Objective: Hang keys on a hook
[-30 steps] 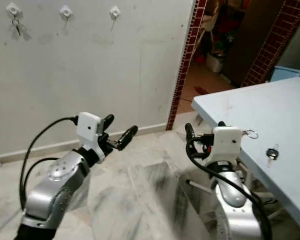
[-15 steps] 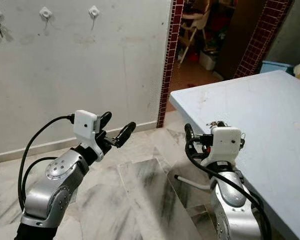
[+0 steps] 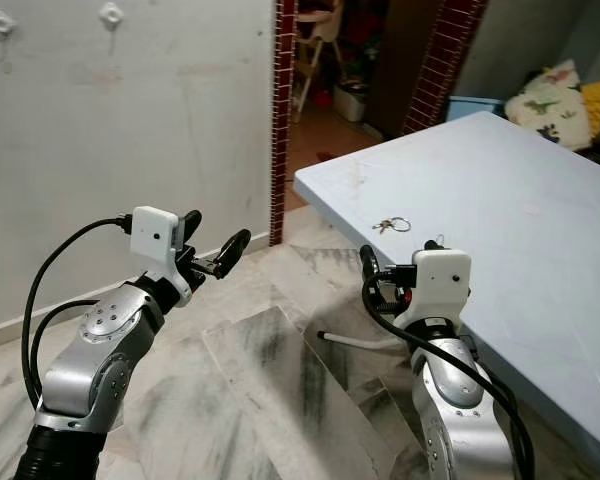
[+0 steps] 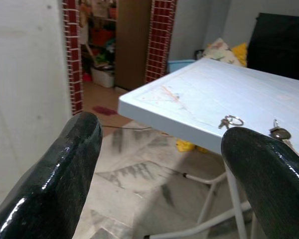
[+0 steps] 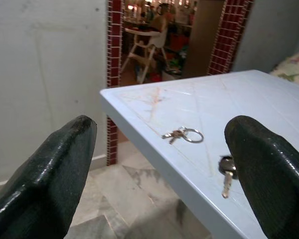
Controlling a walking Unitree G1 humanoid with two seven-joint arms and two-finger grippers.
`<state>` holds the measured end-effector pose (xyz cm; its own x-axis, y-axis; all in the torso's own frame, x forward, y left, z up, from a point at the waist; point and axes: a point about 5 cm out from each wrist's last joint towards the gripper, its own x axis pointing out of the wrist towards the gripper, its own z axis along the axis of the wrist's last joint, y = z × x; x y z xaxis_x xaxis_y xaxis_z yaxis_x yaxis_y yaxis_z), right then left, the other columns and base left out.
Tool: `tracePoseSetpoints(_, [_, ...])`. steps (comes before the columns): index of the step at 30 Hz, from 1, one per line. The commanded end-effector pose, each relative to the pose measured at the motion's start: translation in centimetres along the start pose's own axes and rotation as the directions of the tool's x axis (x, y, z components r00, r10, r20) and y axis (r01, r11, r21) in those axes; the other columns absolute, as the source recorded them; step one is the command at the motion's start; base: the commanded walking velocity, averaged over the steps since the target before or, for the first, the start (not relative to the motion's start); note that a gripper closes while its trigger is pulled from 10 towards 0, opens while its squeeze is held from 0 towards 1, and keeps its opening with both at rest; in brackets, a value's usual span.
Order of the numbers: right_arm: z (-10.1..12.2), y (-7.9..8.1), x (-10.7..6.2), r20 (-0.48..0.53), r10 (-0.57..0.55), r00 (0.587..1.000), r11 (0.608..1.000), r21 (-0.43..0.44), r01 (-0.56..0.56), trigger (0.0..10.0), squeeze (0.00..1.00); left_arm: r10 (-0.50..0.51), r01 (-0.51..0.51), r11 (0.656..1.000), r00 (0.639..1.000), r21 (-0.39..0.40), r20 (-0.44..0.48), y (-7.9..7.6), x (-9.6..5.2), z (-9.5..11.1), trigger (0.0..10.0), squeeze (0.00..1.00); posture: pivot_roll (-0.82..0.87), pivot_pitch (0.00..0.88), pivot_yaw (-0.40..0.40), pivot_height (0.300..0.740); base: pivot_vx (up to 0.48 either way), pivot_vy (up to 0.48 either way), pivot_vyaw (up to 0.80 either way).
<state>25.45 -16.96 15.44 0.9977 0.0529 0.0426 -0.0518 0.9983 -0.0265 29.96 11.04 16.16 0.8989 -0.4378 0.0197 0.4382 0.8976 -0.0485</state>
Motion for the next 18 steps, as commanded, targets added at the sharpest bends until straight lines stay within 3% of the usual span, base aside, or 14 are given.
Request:
tracePoseSetpoints(1, [0.2,-0.4,0.0,0.004,-0.015,1.000,1.000,0.001,0.015,10.0,0.00,-0.002,0.002,1.000,1.000,0.009,-0.005,-0.2,0.2,-0.2,10.0,0.00,0.06,0.001,-0.070,0.740,0.000,0.000,-0.79])
tracePoseSetpoints(13, [0.2,-0.2,0.0,0.008,-0.019,1.000,1.000,0.007,0.019,10.0,0.00,0.056,-0.055,0.998,0.998,0.044,-0.024,1.0,0.5,-0.1,10.0,0.00,0.07,0.007,-0.061,0.740,0.000,0.000,-0.79])
tracePoseSetpoints(18, [0.3,-0.1,0.1,0.013,-0.027,1.000,1.000,0.010,0.027,10.0,0.00,0.041,-0.040,0.998,0.999,0.043,-0.027,0.6,0.5,-0.2,10.0,0.00,0.07,0.009,-0.049,0.740,0.000,0.000,-0.79])
